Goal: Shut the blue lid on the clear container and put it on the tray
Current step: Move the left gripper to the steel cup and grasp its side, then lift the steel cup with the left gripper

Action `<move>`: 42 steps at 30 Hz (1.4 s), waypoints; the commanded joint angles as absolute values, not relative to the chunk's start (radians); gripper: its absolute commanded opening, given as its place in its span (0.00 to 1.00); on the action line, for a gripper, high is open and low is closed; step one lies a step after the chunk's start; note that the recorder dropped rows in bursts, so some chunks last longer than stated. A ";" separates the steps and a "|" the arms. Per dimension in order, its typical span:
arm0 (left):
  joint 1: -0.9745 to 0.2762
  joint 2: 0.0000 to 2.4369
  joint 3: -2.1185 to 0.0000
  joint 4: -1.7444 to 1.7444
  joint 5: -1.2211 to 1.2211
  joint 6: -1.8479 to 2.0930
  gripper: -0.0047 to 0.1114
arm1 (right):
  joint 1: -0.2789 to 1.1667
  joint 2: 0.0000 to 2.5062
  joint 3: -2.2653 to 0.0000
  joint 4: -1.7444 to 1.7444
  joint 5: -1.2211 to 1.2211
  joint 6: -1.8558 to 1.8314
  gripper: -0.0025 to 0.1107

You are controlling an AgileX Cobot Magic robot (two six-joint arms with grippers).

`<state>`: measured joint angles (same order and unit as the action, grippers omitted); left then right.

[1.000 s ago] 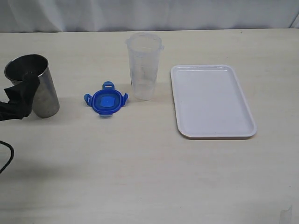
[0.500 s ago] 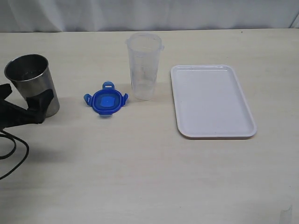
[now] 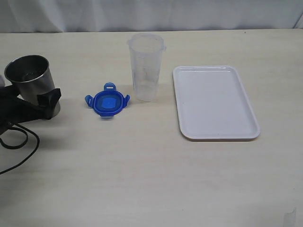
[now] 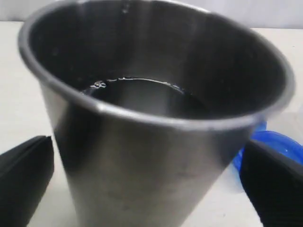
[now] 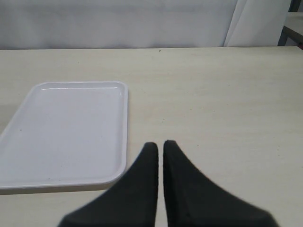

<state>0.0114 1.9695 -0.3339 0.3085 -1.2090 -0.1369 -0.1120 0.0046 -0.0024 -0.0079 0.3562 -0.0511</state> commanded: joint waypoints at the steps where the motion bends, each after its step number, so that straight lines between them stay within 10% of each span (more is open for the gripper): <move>1: 0.011 1.986 -0.358 0.306 -1.221 -0.155 0.94 | -0.114 0.000 0.000 -0.007 0.345 -0.057 0.06; 42: 0.011 1.987 -0.422 0.350 -1.202 -0.161 0.94 | -0.114 0.000 0.000 -0.007 0.345 -0.057 0.06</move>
<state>0.0114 1.9829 -0.4183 0.3466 -1.2068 -0.1545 -0.1120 0.0046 -0.0024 -0.0079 0.3562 -0.0511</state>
